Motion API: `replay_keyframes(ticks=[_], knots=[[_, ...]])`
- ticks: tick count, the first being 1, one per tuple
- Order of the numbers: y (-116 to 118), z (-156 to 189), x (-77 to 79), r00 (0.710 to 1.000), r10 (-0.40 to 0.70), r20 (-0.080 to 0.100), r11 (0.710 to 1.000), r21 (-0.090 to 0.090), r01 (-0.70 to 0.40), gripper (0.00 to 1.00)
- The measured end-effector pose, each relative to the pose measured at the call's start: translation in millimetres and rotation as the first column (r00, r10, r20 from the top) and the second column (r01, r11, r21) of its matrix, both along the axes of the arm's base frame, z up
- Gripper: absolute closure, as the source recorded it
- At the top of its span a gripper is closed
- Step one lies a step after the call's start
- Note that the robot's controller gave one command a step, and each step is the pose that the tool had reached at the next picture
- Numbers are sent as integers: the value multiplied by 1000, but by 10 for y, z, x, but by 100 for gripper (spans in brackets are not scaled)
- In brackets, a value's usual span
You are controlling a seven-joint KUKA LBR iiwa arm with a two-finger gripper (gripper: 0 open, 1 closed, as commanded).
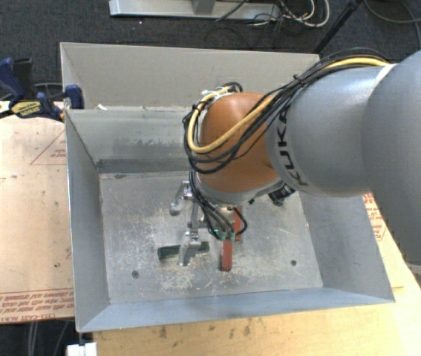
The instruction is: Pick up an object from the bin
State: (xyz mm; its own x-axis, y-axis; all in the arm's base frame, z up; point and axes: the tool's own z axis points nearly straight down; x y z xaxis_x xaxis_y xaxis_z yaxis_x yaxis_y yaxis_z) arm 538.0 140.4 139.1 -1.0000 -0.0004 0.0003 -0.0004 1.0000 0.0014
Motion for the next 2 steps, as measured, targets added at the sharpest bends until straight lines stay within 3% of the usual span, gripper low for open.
replay_keyframes(ticks=[1, 2], knots=[[-84, -613, 68, 998, 65, 14, 998, 4, -65, 100], [-84, -613, 69, 998, 65, 14, 998, 5, -65, 100]])
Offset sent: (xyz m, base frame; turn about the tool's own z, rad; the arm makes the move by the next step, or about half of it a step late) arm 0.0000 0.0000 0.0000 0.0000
